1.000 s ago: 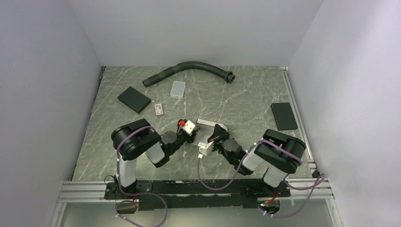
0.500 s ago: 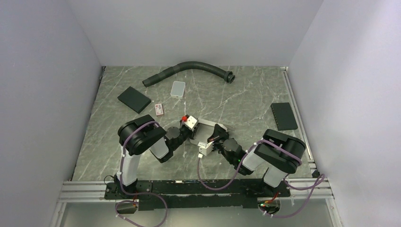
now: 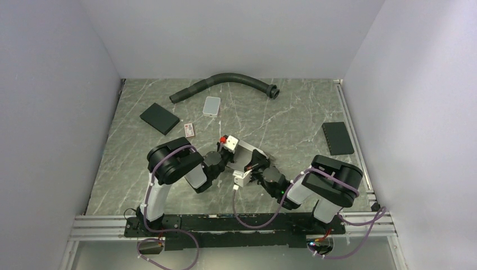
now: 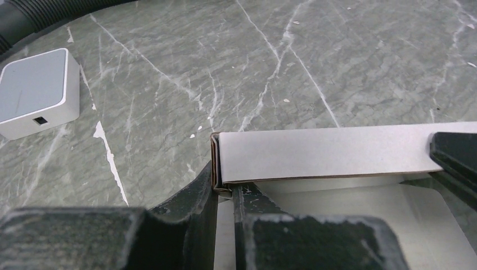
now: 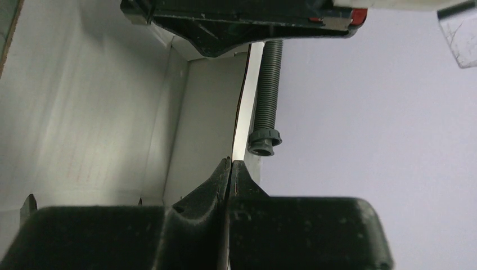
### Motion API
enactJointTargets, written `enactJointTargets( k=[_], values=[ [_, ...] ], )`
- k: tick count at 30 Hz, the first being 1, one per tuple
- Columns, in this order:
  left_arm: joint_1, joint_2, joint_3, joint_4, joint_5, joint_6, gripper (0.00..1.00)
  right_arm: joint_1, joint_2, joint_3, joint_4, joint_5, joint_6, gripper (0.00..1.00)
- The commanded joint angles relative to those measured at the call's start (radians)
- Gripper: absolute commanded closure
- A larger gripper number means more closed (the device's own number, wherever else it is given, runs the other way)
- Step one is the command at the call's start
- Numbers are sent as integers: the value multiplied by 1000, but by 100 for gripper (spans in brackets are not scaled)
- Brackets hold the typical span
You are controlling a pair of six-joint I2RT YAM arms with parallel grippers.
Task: Fold the paper box
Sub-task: Fold the paper box at the center of the board.
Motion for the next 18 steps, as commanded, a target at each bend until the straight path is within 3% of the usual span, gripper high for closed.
enactJointTargets(
  k=[1,12,18],
  values=[
    [-32,18,60,62,-127,6,100,37,1,18,-58,-66,61,100],
    [-61,19,71,63,-271,107,100,15,-50,47,-126,-60,138,100],
    [-61,43,80,62,-151,43,100,-3,-71,69,-186,-60,189,100]
  ],
)
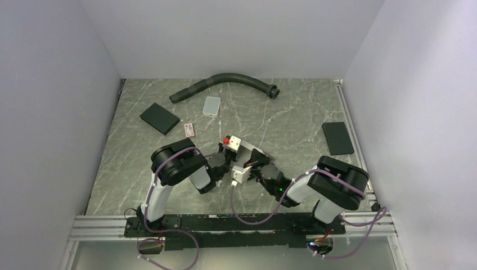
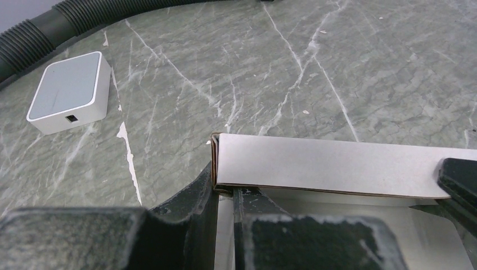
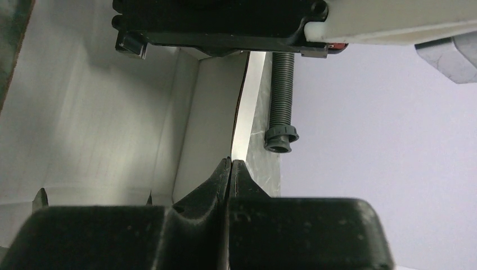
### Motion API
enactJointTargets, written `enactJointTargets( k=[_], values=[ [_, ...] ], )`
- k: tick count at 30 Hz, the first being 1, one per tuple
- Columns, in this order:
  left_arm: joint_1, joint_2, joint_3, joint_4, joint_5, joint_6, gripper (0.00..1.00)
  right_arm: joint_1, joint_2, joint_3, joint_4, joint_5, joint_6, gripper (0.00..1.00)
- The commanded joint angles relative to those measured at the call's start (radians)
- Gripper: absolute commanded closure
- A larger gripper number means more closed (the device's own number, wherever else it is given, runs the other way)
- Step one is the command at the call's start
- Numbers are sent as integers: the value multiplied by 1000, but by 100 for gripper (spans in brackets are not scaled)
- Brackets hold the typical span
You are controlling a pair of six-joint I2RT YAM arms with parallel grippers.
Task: Fold the paper box
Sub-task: Fold the paper box at the center of the board.
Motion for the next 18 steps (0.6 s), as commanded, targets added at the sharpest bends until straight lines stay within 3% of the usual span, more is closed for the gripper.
enactJointTargets(
  k=[1,8,10,18],
  values=[
    [-2,9,25,51,48,-17,100,-6,-22,38,-86,-72,85,100],
    [3,-53,-32,51,108,-70,74,-39,-29,80,-150,-48,126,100],
    [4,-75,-55,51,131,-106,63,-44,-30,92,-162,-40,129,100],
    [8,-213,-174,50,176,-174,44,-64,-33,113,-187,-20,136,100]
  ],
)
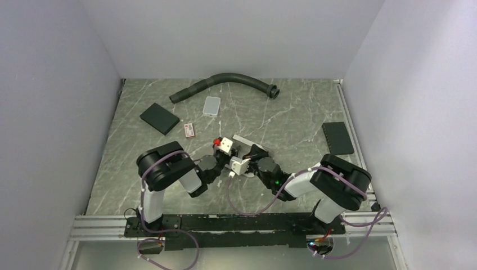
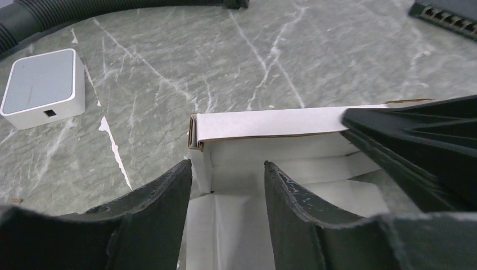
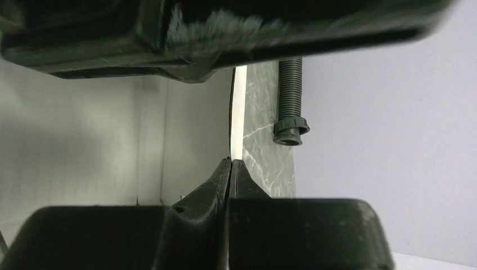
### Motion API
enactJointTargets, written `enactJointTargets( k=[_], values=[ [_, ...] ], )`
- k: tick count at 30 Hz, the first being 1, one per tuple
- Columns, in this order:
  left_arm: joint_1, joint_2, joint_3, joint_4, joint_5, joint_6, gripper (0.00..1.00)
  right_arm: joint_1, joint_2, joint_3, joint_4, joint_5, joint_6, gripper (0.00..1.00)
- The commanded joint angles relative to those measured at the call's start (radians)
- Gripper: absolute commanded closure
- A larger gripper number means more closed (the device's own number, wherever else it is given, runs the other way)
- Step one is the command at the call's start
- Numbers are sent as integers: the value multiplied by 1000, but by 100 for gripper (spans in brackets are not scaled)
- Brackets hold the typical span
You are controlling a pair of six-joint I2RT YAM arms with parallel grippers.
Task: Fold the paper box
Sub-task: Fold the paper box at the center of the board.
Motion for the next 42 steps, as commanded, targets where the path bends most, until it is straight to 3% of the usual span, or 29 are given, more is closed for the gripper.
enactJointTargets(
  k=[1,6,10,14,19,28,42],
  values=[
    [-7,-115,-74,53,48,-77,43,-11,-17,22,-48,-17,47,100],
    [-6,-249,-167,-67,4,-114,40,-21,-25,25,-55,-17,50,100],
    [31,-416,-179,-326,-43,-174,37,-21,-29,27,-57,-20,52,100],
    [192,-540,-170,-527,145,-265,32,-21,-34,25,-58,-26,50,100],
    [273,-498,-206,-376,382,-156,16,-21,-33,25,-53,-29,48,100],
    [350,-163,-192,52,588,-158,17,-23,-34,20,-35,-42,49,100],
    [369,-62,-88,55,643,-185,17,-24,-26,54,-100,-48,67,100]
  ],
)
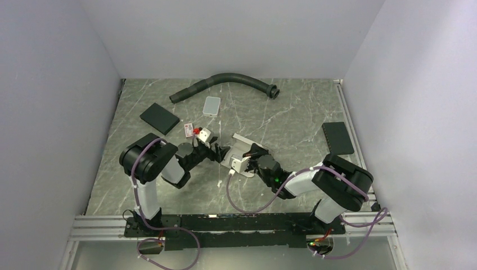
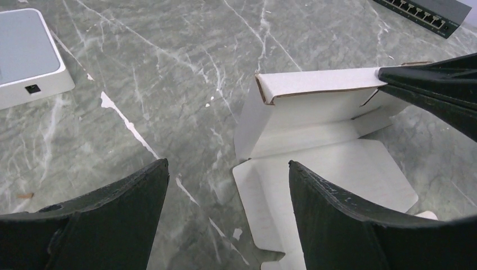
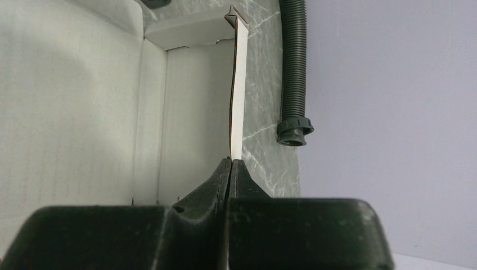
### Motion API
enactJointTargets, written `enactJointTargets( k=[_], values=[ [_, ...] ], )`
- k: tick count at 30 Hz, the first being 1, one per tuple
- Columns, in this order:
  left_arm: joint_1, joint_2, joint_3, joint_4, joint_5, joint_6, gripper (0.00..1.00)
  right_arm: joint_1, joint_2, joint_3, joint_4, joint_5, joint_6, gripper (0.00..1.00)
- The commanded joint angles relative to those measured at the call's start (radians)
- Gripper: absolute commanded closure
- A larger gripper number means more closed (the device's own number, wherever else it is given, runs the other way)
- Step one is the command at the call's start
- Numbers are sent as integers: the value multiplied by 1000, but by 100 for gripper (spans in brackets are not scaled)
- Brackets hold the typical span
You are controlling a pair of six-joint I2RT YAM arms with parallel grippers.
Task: Fold the paper box
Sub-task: Fold the paper box at the center of the board.
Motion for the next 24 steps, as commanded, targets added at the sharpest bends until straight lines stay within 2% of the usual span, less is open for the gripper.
enactJointTargets(
  k=[1,7,16,24],
  values=[
    [4,23,30,88,31,-39,17,-1,-13,45,-69,-19,51,100],
    [7,-67,-22,53,-28,-40,16,-30,-35,131,-208,0,102,100],
    [26,-339,12,-385,-80,-75,15,-65,-84,181,-333,-22,156,100],
    [42,-429,73,-600,-26,-126,15,-82,-110,248,-478,-51,230,100]
  ],
)
